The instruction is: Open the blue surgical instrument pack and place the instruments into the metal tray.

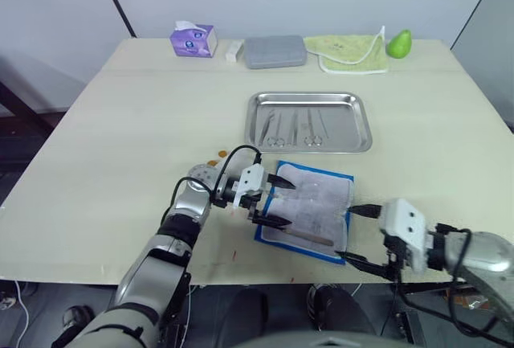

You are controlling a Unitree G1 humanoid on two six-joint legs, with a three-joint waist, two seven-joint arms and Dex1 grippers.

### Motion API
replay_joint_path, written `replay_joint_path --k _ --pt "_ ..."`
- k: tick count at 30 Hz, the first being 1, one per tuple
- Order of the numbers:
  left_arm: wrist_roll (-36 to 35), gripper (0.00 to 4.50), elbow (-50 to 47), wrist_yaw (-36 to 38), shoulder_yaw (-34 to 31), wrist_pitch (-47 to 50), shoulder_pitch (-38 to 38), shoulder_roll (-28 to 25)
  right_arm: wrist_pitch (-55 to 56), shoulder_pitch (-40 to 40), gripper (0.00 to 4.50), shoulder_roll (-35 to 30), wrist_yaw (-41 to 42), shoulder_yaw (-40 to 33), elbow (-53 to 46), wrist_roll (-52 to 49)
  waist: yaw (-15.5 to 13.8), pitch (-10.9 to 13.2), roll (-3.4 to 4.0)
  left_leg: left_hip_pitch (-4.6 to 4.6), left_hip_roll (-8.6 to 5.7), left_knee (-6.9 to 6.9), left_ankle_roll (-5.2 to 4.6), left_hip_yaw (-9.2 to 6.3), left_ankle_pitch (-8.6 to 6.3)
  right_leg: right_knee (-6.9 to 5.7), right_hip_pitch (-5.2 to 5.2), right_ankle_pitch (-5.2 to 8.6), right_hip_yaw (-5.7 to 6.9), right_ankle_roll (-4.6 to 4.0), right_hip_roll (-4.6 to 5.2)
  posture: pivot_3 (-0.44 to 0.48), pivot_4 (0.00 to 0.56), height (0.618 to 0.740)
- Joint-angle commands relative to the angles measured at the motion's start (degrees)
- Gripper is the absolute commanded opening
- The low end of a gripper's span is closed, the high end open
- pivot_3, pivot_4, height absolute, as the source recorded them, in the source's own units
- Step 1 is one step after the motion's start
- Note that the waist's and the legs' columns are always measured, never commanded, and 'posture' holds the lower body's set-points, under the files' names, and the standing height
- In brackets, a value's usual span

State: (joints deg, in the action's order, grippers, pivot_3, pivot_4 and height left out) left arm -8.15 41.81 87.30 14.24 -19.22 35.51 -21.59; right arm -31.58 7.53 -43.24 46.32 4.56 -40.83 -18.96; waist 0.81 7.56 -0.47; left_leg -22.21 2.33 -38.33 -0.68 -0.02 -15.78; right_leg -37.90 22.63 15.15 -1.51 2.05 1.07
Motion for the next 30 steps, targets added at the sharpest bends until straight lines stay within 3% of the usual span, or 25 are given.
replay_joint_path --k 1,2,3,15,30 --pt "3.2 4.5 0.7 0.4 2.5 1.9 -2.1 -1.3 0.0 -2.9 3.45 1.2 -1.4 3.5 0.8 1.7 0.0 0.0 0.0 -0.01 0.0 0.0 0.0 -0.01 0.0 0.0 0.01 -0.05 0.01 -0.11 0.0 0.0 0.15 0.736" --pt "3.2 4.5 0.4 0.4 2.5 2.2 -2.1 -1.4 0.0 -3.4 2.87 1.2 -1.4 4.6 1.0 2.4 0.0 0.0 0.0 -0.03 0.0 0.0 0.0 0.0 0.0 0.0 0.01 -0.05 0.01 -0.12 -0.01 0.0 0.15 0.736" --pt "3.2 4.5 -0.1 0.3 2.5 2.5 -2.1 -1.4 0.1 -3.8 2.74 1.4 -1.7 5.7 1.3 3.0 -0.1 0.0 -0.02 -0.03 0.0 0.0 0.0 -0.01 0.0 0.0 0.01 -0.05 0.02 -0.12 -0.01 0.0 0.15 0.736" --pt "2.9 4.5 -1.6 0.5 2.7 3.4 -3.0 -2.2 -2.7 -6.8 2.74 3.0 -3.8 11.5 1.7 5.6 0.0 0.0 -0.05 -0.06 0.01 0.0 0.0 -0.03 0.0 0.0 0.03 -0.05 0.05 -0.13 -0.01 0.0 0.15 0.736" --pt "2.6 4.5 -3.4 0.5 3.1 5.1 -2.9 -2.7 -1.6 -4.7 2.74 4.7 -6.2 16.0 6.3 9.9 0.0 0.0 -0.07 -0.08 0.01 -0.02 0.0 -0.03 0.0 -0.01 0.04 -0.05 0.06 -0.14 -0.02 0.0 0.15 0.736"
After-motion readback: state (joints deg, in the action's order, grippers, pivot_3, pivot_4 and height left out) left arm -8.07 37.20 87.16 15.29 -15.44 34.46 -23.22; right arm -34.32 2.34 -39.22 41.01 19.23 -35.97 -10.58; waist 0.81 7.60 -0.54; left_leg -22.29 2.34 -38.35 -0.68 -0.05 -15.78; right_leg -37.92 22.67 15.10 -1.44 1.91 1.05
